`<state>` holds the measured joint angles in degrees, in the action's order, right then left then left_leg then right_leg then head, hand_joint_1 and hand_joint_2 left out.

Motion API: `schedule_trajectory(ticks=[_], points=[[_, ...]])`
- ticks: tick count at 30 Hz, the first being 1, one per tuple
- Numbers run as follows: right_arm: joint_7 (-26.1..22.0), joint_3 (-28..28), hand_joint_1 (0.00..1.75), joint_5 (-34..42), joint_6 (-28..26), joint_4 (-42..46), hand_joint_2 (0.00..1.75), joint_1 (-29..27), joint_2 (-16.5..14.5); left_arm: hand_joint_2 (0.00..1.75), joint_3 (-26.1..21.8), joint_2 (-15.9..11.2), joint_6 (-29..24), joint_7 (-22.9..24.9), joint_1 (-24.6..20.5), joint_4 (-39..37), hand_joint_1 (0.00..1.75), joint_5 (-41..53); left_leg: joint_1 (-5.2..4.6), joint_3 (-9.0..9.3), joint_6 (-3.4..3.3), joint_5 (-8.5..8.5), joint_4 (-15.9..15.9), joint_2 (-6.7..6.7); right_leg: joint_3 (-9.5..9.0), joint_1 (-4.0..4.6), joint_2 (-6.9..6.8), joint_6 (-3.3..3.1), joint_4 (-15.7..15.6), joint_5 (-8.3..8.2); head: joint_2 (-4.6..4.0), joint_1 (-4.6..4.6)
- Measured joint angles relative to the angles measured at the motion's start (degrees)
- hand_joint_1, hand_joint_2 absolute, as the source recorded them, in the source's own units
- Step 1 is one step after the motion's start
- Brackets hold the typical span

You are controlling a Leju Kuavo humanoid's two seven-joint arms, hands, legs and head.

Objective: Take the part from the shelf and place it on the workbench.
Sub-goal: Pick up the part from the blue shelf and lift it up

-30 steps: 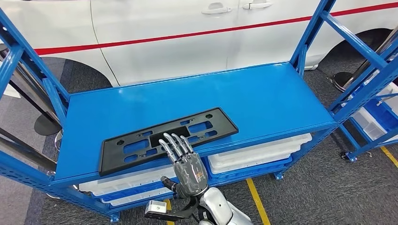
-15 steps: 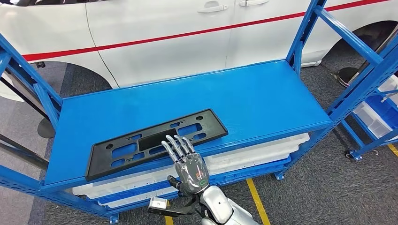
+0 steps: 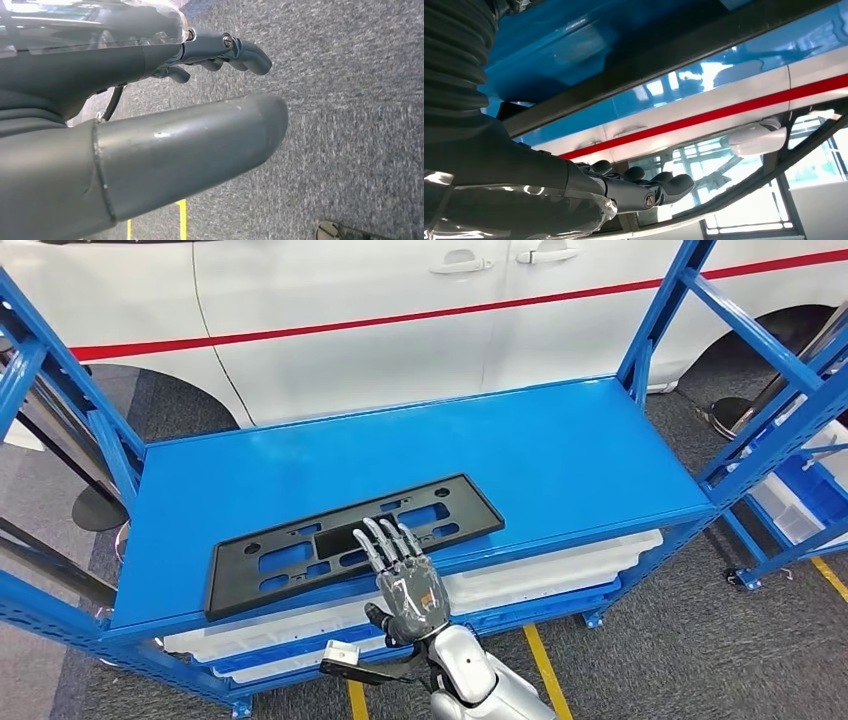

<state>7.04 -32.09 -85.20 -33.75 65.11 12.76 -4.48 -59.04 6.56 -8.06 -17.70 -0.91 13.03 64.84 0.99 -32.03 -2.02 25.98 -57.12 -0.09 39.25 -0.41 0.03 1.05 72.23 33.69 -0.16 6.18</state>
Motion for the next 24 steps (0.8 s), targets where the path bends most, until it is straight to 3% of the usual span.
schedule_trajectory(ticks=[1, 2, 4, 6, 7, 11, 13, 15, 16, 17, 18, 20, 21, 24], points=[[0.0, 0.04, 0.0, 0.01, 0.15, -0.15, 1.75, -0.05, 0.0, 0.0, 0.0, 0.0, 0.04, 0.0, 0.01, 0.0, 0.0, 0.04, -0.01, 0.01, 0.02, 0.03, -0.02, -0.02, 1.11, -0.11, -0.01, 0.11, 2.13, 0.33, -0.01, 0.01], [0.0, 0.06, 0.0, 0.06, 0.27, -0.26, 1.75, -0.08, 0.0, 0.0, 0.0, 0.0, 0.09, 0.0, 0.03, 0.0, 0.0, 0.1, -0.01, 0.08, 0.07, 0.08, -0.04, -0.05, 1.18, -0.2, -0.01, 0.16, 2.1, -0.49, -0.01, 0.01], [-0.05, 0.12, 0.0, 0.37, 0.37, -0.38, 1.75, -0.08, -0.01, 0.0, 0.0, 0.03, 0.19, -0.01, 0.06, 0.0, 0.0, 0.28, 0.0, 0.34, 0.34, 0.3, -0.17, -0.15, -1.9, -0.34, -0.03, 0.01, -4.34, -4.56, -0.01, 0.01], [-0.14, 0.19, 0.0, 0.73, 0.41, -0.43, 1.75, -0.04, -0.06, 0.0, 0.0, 0.07, 0.26, -0.05, 0.05, 0.0, 0.0, 0.44, -0.18, 0.39, 0.88, 0.64, -0.47, -0.23, -5.25, -0.17, -0.02, -0.4, -11.37, -7.02, 0.01, 0.0], [-0.16, 0.23, 0.0, 0.81, 0.44, -0.46, 1.75, -0.05, -0.11, 0.0, 0.0, 0.08, 0.27, -0.08, 0.05, 0.0, 0.0, 0.49, -0.28, 0.35, 1.18, 0.77, -0.58, -0.25, -5.94, -0.06, 0.01, -0.61, -12.99, -7.25, 0.01, -0.01], [-0.17, 0.43, 0.0, 0.87, 0.47, -0.53, 1.75, -0.1, -0.46, 0.0, 0.0, 0.11, 0.29, -0.09, -0.02, -0.01, 0.0, 0.54, -0.08, 0.21, 2.51, 1.58, -1.36, -0.19, -6.36, -0.03, 0.13, -1.86, -13.81, -7.17, 0.0, -0.02], [-0.18, 0.46, 0.0, 0.87, 0.47, -0.53, 1.75, -0.07, -0.69, 0.0, 0.0, 0.13, 0.3, -0.1, -0.02, -0.02, 0.0, 0.55, 0.04, -1.93, 2.97, 4.25, -6.08, -0.14, -6.71, -0.21, -0.01, -2.45, -14.12, -7.2, 0.01, -0.05], [-0.19, 0.46, 0.0, 0.87, 0.49, -0.6, 1.75, -0.11, -0.8, 0.0, 0.0, 0.11, 0.3, -0.11, 0.02, -0.02, 0.0, 0.56, 0.05, -5.9, 3.26, 7.49, -13.79, -0.14, -6.76, -0.08, -0.08, -2.77, -14.06, -7.03, 0.0, -0.06], [-0.2, 0.46, 0.0, 0.87, 0.5, -0.65, 1.75, -0.17, -0.8, 0.0, 0.0, 0.09, 0.3, -0.11, 0.08, -0.02, 0.0, 0.56, 0.05, -7.4, 3.31, 8.03, -16.42, -0.14, -6.8, 0.0, -0.08, -2.86, -14.0, -6.92, -0.01, -0.06], [-0.2, 0.46, 0.0, 0.87, 0.5, -0.7, 1.75, -0.22, -0.8, 0.0, 0.0, 0.09, 0.31, -0.11, 0.16, -0.02, 0.0, 0.58, 0.05, -7.95, 3.28, 7.41, -17.02, -0.14, -6.89, 0.06, -0.05, -2.91, -13.91, -6.77, -0.01, -0.06], [-0.2, 0.46, 0.0, 0.87, 0.5, -0.74, 1.75, -0.26, -0.81, 0.0, 0.0, 0.09, 0.32, -0.13, 0.23, -0.02, 0.0, 0.62, 0.04, -7.32, 3.14, 5.67, -15.22, -0.14, -7.05, 0.11, 0.02, -2.89, -13.81, -6.59, -0.01, -0.06], [-0.2, 0.47, 0.0, 0.84, 0.49, -0.76, 1.75, -0.27, -0.85, 0.0, 0.0, 0.08, 0.34, -0.2, 0.29, -0.02, 0.0, 0.75, 0.01, -4.35, 2.72, 1.46, -8.43, -0.13, -7.45, 0.18, 0.13, -2.74, -13.64, -6.17, -0.01, -0.06], [-0.2, 0.48, 0.0, 0.81, 0.49, -0.78, 1.75, -0.26, -0.89, 0.0, 0.0, 0.06, 0.34, -0.23, 0.27, -0.02, 0.0, 0.83, -0.1, -2.88, 2.47, 0.3, -5.31, -0.12, -7.6, 0.27, 0.15, -2.6, -13.58, -5.98, -0.01, -0.05], [-0.22, 0.54, 0.0, 0.71, 0.55, -0.82, 1.75, -0.23, -0.97, 0.0, 0.02, 0.02, 0.34, -0.26, 0.12, -0.02, 0.0, 0.99, -0.56, -1.24, 1.82, 0.19, -1.58, -0.13, -7.54, 0.48, 0.13, -1.9, -13.47, -5.69, 0.0, -0.04]])
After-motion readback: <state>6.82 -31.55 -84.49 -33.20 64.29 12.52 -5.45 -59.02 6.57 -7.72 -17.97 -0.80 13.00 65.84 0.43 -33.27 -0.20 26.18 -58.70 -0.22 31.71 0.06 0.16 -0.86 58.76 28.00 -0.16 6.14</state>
